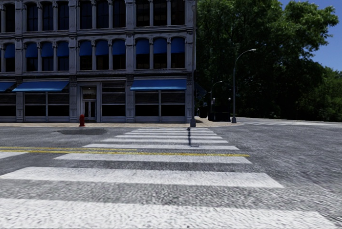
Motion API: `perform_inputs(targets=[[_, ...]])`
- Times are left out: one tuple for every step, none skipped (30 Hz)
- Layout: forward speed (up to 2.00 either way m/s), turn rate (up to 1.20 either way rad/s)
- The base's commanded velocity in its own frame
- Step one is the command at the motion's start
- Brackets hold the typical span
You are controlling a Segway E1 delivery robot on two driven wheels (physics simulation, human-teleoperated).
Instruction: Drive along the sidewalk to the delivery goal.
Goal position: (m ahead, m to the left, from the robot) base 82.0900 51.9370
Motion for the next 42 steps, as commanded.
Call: perform_inputs(targets=[[2.00,0.25],[2.00,0.25],[2.00,0.25],[2.00,0.25],[2.00,0.25],[2.00,0.13],[2.00,0.13],[2.00,0.00],[2.00,0.00],[2.00,0.00],[2.00,0.00],[2.00,0.00],[2.00,0.00],[2.00,0.00],[2.00,0.00],[2.00,0.00],[2.00,0.00],[2.00,0.00],[2.00,0.00],[2.00,0.00],[2.00,0.00],[2.00,0.00],[2.00,0.00],[2.00,0.00],[2.00,0.00],[2.00,0.00],[2.00,0.00],[2.00,0.00],[2.00,0.00],[2.00,0.00],[2.00,0.00],[2.00,0.00],[2.00,0.00],[2.00,0.00],[2.00,0.00],[2.00,0.00],[2.00,0.00],[2.00,0.00],[2.00,0.00],[2.00,0.00],[2.00,0.00],[2.00,0.00]])
